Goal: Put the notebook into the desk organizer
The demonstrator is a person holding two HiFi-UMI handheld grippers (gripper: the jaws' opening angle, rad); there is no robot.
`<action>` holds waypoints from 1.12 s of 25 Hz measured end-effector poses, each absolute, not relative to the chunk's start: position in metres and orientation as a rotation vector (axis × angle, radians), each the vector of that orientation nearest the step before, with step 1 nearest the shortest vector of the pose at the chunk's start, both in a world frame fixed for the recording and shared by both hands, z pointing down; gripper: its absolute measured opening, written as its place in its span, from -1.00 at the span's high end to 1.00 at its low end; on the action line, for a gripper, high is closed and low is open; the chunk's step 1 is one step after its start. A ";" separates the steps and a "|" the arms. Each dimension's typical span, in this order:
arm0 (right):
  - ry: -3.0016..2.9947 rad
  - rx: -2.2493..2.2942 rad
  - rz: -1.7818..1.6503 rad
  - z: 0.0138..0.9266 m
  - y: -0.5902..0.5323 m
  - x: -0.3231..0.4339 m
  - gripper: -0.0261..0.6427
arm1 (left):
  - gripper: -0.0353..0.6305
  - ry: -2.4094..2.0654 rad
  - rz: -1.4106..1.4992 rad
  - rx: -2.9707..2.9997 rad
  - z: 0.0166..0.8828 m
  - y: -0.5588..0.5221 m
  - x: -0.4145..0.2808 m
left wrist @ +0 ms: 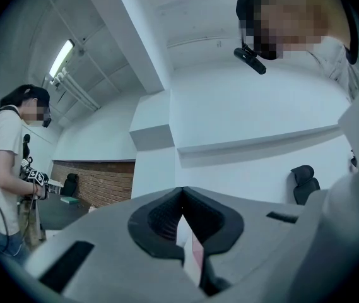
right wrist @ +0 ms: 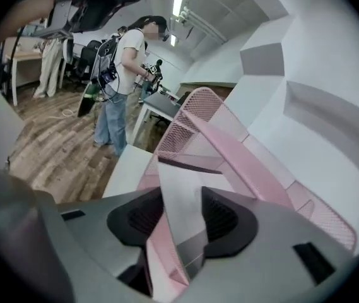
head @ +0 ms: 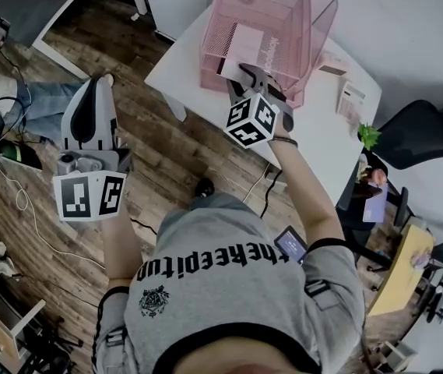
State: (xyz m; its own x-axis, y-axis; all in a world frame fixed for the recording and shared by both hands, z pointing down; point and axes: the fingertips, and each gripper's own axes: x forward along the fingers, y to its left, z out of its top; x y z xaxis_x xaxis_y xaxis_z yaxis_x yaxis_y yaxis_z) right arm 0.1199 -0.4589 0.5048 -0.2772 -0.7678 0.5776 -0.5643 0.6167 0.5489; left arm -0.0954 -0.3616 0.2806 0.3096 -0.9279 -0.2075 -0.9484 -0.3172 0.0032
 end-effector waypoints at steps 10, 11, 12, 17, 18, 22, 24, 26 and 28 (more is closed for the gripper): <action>-2.052 1.120 -0.119 0.508 -0.462 0.125 0.19 | 0.88 1.750 0.252 -2.453 0.280 -0.366 -0.087; -2.049 1.137 -0.114 0.508 -0.464 0.126 0.19 | 0.88 1.748 0.250 -2.454 0.280 -0.367 -0.086; -2.043 1.153 -0.112 0.509 -0.466 0.127 0.19 | 0.88 1.746 0.247 -2.455 0.280 -0.368 -0.084; -2.042 1.188 -0.139 0.505 -0.465 0.127 0.19 | 0.88 1.738 0.244 -2.465 0.282 -0.367 -0.084; -2.051 1.191 -0.143 0.503 -0.463 0.126 0.19 | 0.88 1.735 0.245 -2.469 0.282 -0.366 -0.084; -2.102 1.224 -0.115 0.491 -0.454 0.124 0.19 | 0.88 1.705 0.251 -2.489 0.280 -0.365 -0.081; -2.131 1.263 -0.081 0.484 -0.449 0.125 0.19 | 0.88 1.680 0.254 -2.504 0.279 -0.365 -0.078; -2.146 1.298 -0.049 0.478 -0.445 0.126 0.19 | 0.88 1.654 0.255 -2.519 0.276 -0.363 -0.076; -2.158 1.319 -0.022 0.473 -0.440 0.127 0.20 | 0.88 1.626 0.256 -2.533 0.272 -0.362 -0.074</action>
State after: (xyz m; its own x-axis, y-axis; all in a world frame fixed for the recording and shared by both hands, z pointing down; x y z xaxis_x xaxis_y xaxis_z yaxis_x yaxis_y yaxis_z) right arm 0.1267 -0.4401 0.4728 -0.3237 -0.8143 0.4818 -0.8042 0.5051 0.3134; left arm -0.0744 -0.3618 0.2724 0.4081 -0.8893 -0.2063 -0.9097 -0.4151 -0.0103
